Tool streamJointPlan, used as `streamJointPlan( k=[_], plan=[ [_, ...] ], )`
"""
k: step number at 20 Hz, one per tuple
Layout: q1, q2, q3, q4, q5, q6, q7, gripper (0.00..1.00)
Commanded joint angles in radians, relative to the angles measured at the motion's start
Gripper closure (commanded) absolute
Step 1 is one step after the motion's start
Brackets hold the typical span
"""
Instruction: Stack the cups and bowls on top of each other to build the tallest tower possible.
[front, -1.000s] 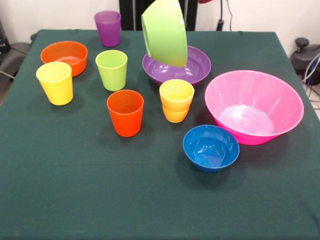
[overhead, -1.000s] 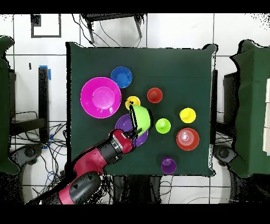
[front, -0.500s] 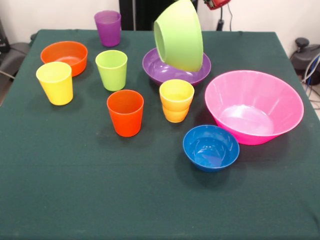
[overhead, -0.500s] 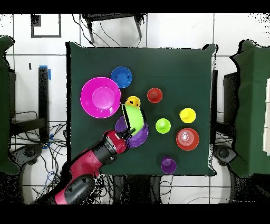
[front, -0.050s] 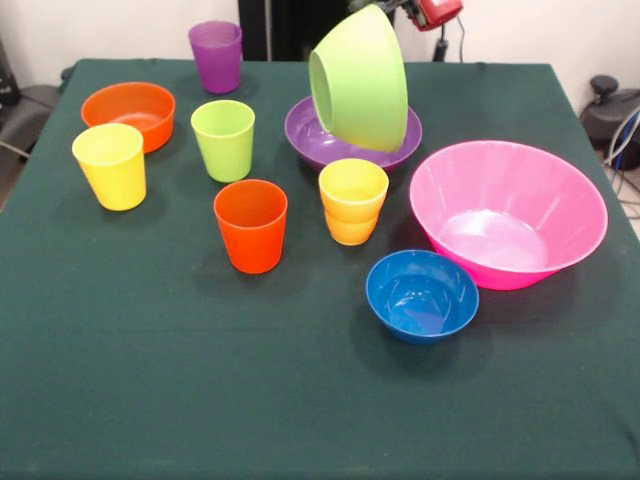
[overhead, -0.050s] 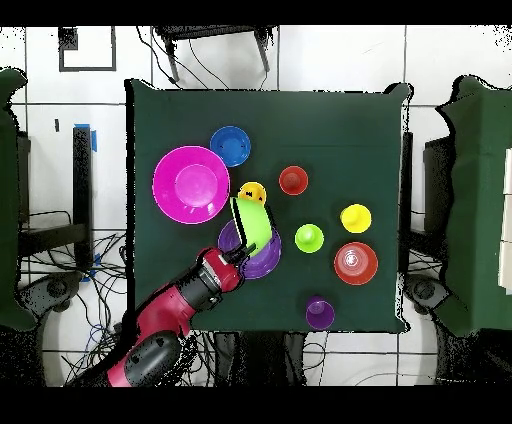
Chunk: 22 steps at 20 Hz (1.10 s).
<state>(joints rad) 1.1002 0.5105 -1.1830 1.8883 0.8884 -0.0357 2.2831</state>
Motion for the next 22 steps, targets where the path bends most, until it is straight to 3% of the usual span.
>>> streamJointPlan(
  k=[1, 22],
  plan=[
    [0.019, 0.084, 0.101, -0.051, 0.061, 0.047, 0.238, 1.00],
    [0.072, 0.240, 0.050, -0.080, 0.158, 0.150, 0.298, 1.00]
  ],
)
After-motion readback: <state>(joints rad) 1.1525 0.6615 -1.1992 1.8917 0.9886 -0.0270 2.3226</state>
